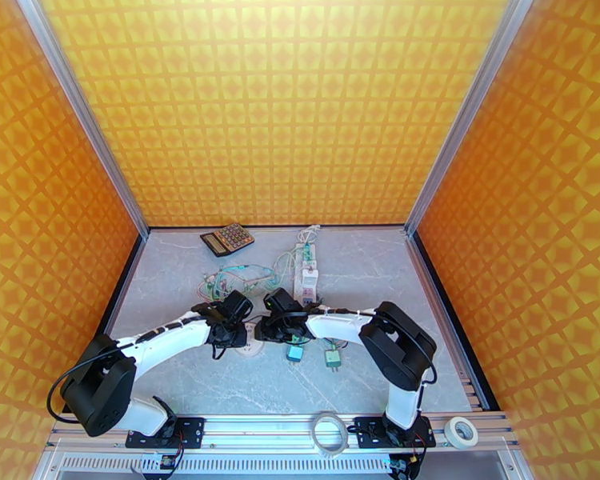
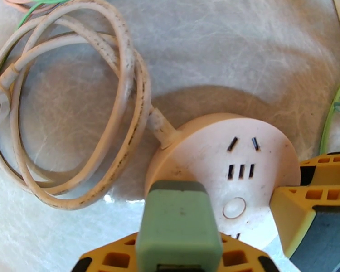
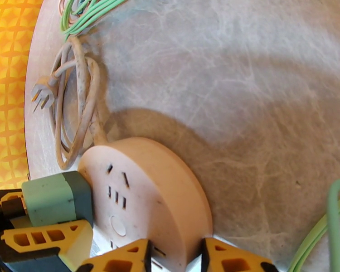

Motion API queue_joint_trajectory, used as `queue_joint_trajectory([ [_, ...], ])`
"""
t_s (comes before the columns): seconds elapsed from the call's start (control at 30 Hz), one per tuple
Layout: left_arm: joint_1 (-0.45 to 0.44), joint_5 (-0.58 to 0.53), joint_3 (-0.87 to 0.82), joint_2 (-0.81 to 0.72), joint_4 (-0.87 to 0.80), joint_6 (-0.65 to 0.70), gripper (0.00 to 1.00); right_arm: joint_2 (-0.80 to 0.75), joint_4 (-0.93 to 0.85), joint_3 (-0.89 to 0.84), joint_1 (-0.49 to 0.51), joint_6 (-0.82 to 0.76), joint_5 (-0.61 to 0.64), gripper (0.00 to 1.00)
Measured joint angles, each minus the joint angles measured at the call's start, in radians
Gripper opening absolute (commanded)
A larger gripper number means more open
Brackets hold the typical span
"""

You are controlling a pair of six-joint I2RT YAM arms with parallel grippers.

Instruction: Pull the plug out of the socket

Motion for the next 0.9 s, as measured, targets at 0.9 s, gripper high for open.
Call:
queue_joint_trajectory([
  [0.9,-0.092,-0.159,0.052,0.066,-0.084,-0.002,0.06,0.055,-0.163,0.134,0.037,-0.072,0.062,0.26],
])
